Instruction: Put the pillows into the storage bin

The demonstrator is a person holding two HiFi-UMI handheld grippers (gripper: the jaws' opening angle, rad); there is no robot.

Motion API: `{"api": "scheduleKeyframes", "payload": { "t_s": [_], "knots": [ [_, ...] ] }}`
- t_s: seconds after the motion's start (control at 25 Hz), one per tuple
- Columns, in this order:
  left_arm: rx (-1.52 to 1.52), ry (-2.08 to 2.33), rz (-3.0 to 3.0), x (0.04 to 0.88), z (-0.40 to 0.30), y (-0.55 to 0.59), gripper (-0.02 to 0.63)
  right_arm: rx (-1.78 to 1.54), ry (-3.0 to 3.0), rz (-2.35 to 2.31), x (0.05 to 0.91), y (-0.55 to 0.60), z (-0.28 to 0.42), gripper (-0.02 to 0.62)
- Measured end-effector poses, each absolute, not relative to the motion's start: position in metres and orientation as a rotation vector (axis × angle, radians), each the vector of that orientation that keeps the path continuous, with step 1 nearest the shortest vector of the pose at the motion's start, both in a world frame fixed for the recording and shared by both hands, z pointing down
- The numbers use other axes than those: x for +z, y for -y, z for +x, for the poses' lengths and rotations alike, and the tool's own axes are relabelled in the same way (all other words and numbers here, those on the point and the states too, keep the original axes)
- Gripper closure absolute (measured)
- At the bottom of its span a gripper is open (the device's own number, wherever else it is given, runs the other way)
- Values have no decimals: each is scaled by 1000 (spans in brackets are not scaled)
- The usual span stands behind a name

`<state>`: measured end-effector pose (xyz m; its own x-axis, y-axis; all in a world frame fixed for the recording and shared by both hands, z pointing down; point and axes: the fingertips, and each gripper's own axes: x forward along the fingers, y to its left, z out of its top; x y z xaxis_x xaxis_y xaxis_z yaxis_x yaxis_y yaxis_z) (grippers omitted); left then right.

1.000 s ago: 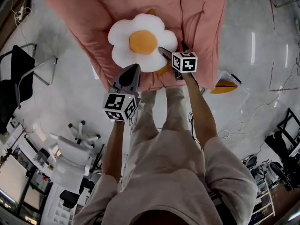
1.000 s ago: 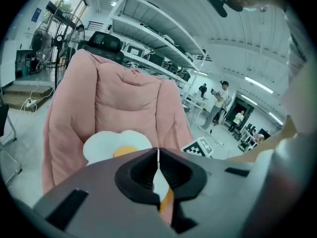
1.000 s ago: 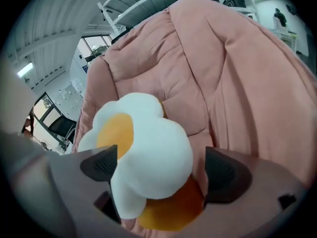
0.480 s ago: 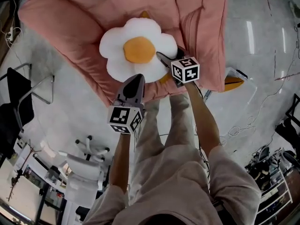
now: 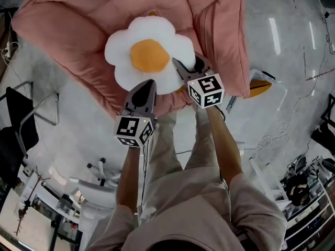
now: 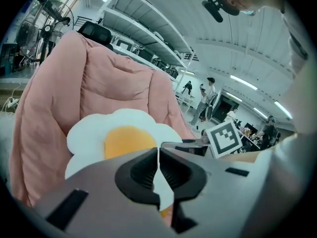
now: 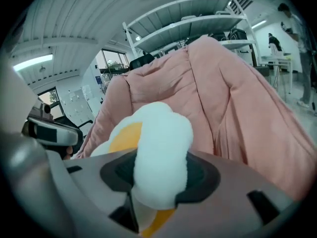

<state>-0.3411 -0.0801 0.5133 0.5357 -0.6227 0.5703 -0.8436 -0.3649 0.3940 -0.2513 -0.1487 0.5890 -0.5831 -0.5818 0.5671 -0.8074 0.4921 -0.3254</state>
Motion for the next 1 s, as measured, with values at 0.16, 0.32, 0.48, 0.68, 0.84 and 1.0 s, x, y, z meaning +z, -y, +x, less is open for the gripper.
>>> {"api": "scheduleKeyframes", "payload": {
  "t_s": [0.16, 0.32, 0.48, 0.68, 0.84, 1.0],
  "knots": [
    [448, 1169, 2163, 501, -308, 85, 589, 720, 2423, 1244, 545, 157, -221, 398],
    [470, 1118, 2242, 479, -251, 89, 589, 651, 2450, 1377, 501, 157, -154, 402],
    [498, 1034, 2331, 464, -180, 86, 589, 641, 2478, 1548, 464, 141, -74, 402],
    [510, 939, 2426, 440, -90, 69, 589, 604, 2458, 1747, 423, 111, 30, 402],
    [526, 814, 2502, 430, -10, 53, 589, 581, 2376, 1937, 405, 79, 123, 402],
    [562, 635, 2572, 430, 76, 23, 589, 584, 2218, 2154, 402, 27, 221, 402]
  ]
}}
